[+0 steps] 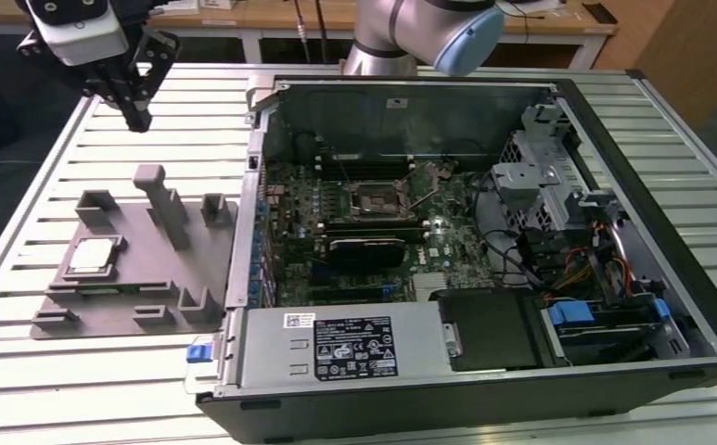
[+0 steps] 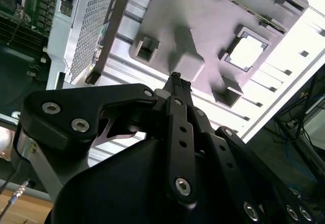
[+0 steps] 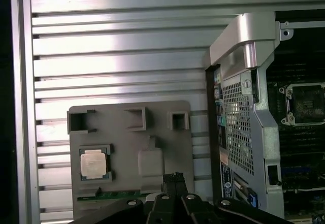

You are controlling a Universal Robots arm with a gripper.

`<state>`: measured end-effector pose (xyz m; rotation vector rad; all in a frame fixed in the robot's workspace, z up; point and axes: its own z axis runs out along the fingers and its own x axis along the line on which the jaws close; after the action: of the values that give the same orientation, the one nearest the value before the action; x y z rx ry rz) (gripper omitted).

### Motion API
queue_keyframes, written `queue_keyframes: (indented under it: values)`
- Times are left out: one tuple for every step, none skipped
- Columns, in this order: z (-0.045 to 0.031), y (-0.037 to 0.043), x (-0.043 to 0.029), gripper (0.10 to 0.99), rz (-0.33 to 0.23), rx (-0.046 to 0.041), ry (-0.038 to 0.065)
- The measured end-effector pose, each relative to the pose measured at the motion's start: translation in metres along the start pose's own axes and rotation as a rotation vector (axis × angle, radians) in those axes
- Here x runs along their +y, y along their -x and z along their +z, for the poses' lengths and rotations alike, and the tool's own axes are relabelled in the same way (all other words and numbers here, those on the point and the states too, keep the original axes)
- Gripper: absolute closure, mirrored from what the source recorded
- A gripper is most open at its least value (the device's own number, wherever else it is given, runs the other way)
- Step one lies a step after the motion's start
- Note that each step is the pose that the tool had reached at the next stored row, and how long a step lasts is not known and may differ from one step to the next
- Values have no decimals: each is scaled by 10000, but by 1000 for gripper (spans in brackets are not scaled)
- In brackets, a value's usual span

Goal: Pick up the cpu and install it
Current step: 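Reach for the cpu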

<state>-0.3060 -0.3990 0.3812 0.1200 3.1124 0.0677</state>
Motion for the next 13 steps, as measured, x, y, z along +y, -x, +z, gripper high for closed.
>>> queue_keyframes:
  values:
    - [2, -21, -2, 980, 0, 0, 0]
    - [3, -42, -3, 980, 1, 0, 0]
    - [5, -62, -5, 980, 1, -1, 0]
    - [7, -82, -6, 980, 2, -1, 0]
    - [8, -102, -8, 980, 2, 0, 0]
    - [9, -122, -10, 980, 3, 0, -1]
    - [11, -142, -11, 980, 3, 0, -1]
    - [12, -162, -13, 980, 2, 0, -1]
    - [14, -183, -15, 980, 3, -1, 0]
    - [15, -204, -16, 980, 3, 0, -1]
    - [17, -227, -18, 980, 3, 0, -1]
    - [19, -248, -20, 980, 3, 0, 0]
    - [21, -269, -22, 980, 4, -1, 0]
